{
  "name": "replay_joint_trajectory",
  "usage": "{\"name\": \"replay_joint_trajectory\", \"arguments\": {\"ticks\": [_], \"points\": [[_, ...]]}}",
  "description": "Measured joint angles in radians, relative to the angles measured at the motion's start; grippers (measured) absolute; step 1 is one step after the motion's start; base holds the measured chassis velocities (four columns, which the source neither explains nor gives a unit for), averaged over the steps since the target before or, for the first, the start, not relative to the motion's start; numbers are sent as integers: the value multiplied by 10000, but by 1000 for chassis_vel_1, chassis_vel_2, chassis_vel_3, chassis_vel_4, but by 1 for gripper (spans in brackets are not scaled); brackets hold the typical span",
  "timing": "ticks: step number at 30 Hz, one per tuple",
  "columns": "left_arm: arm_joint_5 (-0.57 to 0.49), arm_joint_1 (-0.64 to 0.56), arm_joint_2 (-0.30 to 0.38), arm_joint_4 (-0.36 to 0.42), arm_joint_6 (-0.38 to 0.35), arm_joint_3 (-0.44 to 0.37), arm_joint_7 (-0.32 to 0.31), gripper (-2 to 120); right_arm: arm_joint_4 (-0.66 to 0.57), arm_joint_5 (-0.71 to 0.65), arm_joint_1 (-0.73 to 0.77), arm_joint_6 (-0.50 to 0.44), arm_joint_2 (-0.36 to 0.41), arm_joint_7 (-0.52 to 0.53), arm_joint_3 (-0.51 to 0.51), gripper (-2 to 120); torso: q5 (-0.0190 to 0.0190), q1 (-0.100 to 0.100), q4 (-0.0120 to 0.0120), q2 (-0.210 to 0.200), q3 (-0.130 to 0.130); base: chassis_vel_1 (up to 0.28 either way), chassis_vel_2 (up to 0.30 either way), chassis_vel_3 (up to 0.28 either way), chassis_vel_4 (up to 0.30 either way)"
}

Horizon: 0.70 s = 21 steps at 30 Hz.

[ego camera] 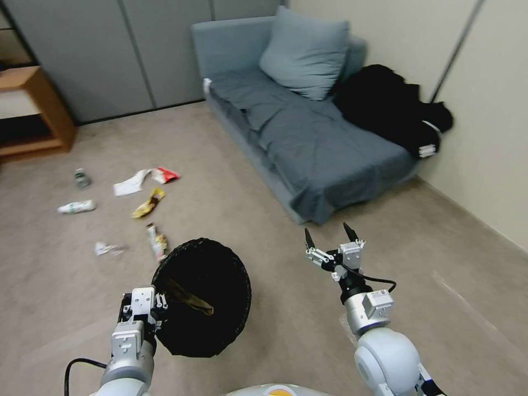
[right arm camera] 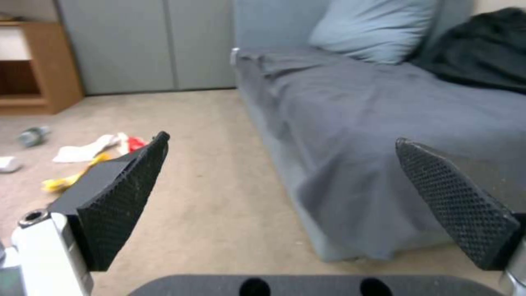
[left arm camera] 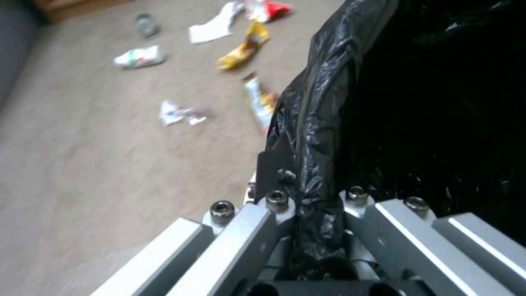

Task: Pick up the trash bin, then pick up the garbage from the floor and place it into the trash bin.

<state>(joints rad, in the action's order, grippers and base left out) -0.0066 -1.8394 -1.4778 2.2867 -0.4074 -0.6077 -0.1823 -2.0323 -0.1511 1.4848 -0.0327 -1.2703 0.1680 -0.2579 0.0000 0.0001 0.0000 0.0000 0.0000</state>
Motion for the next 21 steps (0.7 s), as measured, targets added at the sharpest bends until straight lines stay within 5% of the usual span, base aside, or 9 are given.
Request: {"name": "replay_joint_trajectory", "arguments": {"ticks": [21], "points": [[-8,49,-2,-69,3,-20,8,1,129,110,30,-147,19,-49,-43,100,-1,-1,0,0,0,127,128,129,130]]}}
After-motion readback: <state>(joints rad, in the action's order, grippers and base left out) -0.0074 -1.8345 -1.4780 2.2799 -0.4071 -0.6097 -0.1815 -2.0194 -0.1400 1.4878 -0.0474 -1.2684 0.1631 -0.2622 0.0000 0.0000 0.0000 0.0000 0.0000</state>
